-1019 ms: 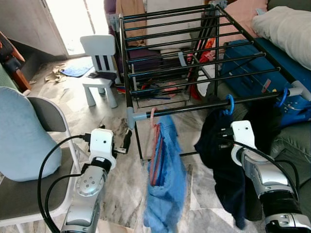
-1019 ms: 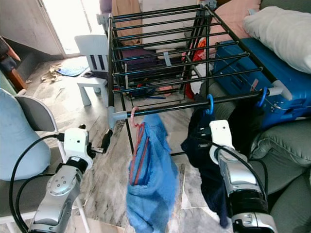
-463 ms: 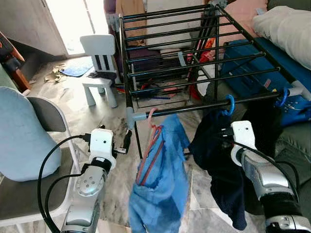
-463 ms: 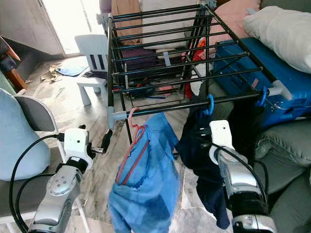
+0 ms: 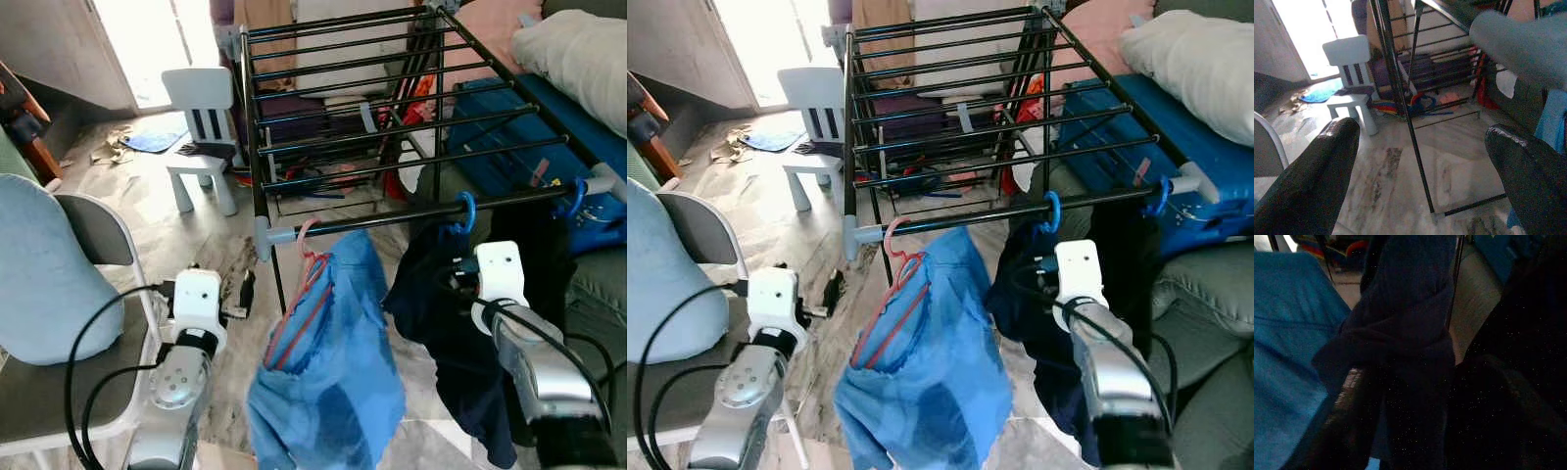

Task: Hang hanger

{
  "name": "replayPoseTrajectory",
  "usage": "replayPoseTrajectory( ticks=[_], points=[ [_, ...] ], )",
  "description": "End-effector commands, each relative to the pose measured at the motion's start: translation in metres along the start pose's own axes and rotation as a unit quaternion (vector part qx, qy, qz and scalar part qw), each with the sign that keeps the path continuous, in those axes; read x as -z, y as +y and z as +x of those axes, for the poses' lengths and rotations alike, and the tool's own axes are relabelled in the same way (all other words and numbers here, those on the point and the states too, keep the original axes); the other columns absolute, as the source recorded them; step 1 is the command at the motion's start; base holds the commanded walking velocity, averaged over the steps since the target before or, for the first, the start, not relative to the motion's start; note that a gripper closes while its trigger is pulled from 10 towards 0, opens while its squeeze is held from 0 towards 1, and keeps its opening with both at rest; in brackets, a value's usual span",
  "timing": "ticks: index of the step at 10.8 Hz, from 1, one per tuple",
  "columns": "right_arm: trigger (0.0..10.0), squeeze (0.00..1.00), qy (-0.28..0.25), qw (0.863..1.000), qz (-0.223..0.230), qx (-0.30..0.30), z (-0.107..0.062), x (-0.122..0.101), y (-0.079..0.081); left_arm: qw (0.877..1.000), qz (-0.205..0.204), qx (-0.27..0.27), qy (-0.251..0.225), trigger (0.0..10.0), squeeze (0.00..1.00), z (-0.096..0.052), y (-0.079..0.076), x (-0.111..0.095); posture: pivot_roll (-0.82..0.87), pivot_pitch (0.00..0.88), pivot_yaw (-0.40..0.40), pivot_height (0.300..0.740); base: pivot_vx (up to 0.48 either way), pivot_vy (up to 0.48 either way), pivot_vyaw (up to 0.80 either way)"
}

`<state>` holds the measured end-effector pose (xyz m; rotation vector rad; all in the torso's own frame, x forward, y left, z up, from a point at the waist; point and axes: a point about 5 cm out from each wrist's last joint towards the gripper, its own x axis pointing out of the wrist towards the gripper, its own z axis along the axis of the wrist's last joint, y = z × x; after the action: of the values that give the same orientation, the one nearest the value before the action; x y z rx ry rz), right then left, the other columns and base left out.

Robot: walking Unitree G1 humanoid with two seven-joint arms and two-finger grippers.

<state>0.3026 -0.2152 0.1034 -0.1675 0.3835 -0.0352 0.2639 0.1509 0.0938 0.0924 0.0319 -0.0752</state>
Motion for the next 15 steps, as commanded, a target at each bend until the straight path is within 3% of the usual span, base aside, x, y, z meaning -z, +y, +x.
replayPoseTrajectory(
  ticks=[1, 3, 7, 10, 11, 13, 15],
  points=[
    [10.0, 1.0, -0.015, 1.0, 0.004, 0.005, -0.005, -0.007, 0.0, 1.0, 0.007, 0.002, 0.002, 10.0, 0.0, 0.001, 0.001, -0.002, -0.23, 0.0, 0.112, 0.74, 0.0, 0.0, 0.0],
    [10.0, 1.0, -0.018, 1.0, 0.015, 0.013, -0.011, -0.007, -0.002, 1.0, 0.002, 0.026, -0.005, 10.0, 0.0, 0.012, -0.009, -0.008, -0.26, 0.0, 0.144, 0.74, 0.0, 0.0, 0.0],
    [10.0, 1.0, -0.008, 1.0, 0.014, -0.007, -0.022, -0.002, 0.001, 1.0, 0.005, 0.011, -0.011, 10.0, 0.0, 0.016, -0.003, -0.008, -0.29, 0.0, 0.139, 0.74, 0.0, 0.0, 0.0],
    [10.0, 1.0, -0.021, 0.999, -0.035, -0.012, -0.024, -0.004, 0.003, 1.0, 0.004, -0.009, -0.024, 10.0, 0.0, 0.014, -0.004, -0.014, -0.27, 0.0, 0.116, 0.74, 0.0, 0.0, 0.0],
    [10.0, 1.0, -0.04, 0.998, -0.052, -0.004, -0.026, -0.01, 0.003, 0.999, -0.004, -0.022, -0.024, 10.0, 0.0, 0.012, -0.001, -0.015, -0.27, 0.0, 0.102, 0.74, 0.0, 0.0, 0.0],
    [10.0, 1.0, -0.069, 0.994, -0.085, 0.011, -0.026, -0.018, -0.002, 0.999, -0.015, -0.03, -0.026, 10.0, 0.0, 0.012, -0.011, -0.014, -0.26, 0.0, 0.056, 0.74, 0.0, 0.0, 0.0],
    [10.0, 1.0, -0.104, 0.987, -0.118, 0.025, -0.028, -0.037, 0.002, 0.997, -0.012, -0.055, -0.045, 10.0, 0.0, 0.012, -0.006, -0.022, -0.25, 0.0, 0.01, 0.74, 0.0, 0.0, 0.0]
  ],
)
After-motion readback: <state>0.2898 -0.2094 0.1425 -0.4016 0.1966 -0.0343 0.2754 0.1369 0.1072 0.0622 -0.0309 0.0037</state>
